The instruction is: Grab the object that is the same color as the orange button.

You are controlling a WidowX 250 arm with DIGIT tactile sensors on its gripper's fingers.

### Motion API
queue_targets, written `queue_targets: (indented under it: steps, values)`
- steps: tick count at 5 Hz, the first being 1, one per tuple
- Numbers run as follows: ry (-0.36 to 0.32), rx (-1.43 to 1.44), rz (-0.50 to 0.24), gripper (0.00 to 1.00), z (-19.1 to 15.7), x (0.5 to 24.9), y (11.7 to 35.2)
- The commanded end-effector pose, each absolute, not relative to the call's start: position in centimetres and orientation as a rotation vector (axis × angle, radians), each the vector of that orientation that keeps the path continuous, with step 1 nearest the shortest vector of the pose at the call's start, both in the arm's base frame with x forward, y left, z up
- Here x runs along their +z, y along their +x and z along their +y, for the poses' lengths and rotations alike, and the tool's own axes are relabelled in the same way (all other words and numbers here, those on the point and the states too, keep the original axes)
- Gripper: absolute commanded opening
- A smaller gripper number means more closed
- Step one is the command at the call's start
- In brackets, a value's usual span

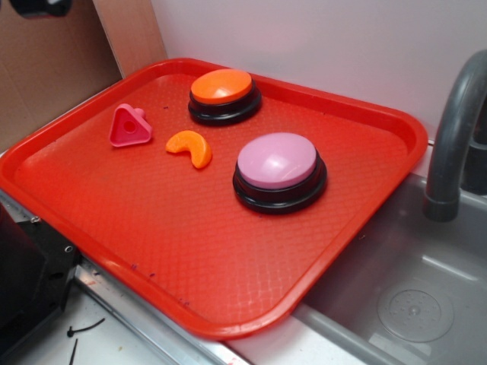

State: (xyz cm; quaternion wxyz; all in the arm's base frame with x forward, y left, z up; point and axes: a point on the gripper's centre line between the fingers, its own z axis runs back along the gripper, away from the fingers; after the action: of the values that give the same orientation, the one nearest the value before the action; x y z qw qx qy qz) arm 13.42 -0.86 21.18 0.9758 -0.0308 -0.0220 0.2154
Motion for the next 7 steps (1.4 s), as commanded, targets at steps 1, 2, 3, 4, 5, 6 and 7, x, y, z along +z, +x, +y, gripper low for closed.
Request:
queue_targets:
  steps: [1, 2, 3, 4, 5, 6, 7]
  values:
    - [-0.118, 0.905, -0.179, 1.00, 0.8, 17.9, 16.5]
    - [-0.098, 1.153, -0.212, 1.00, 1.2, 16.5, 17.9]
    - [-0.065, 1.340, -0.292, 1.00, 1.2, 14.4, 19.5]
    - [-0.101, 1.333, -0.257, 1.00, 0.3, 10.8, 22.5]
    - [-0.081, 1.342, -0.239, 1.00, 0.1, 8.7, 23.9]
    - [-0.037, 1.316, -0.234, 1.00, -0.4, 6.6, 24.7]
    - [-0.010, 1.308, -0.208, 1.00, -0.3, 5.2, 24.6]
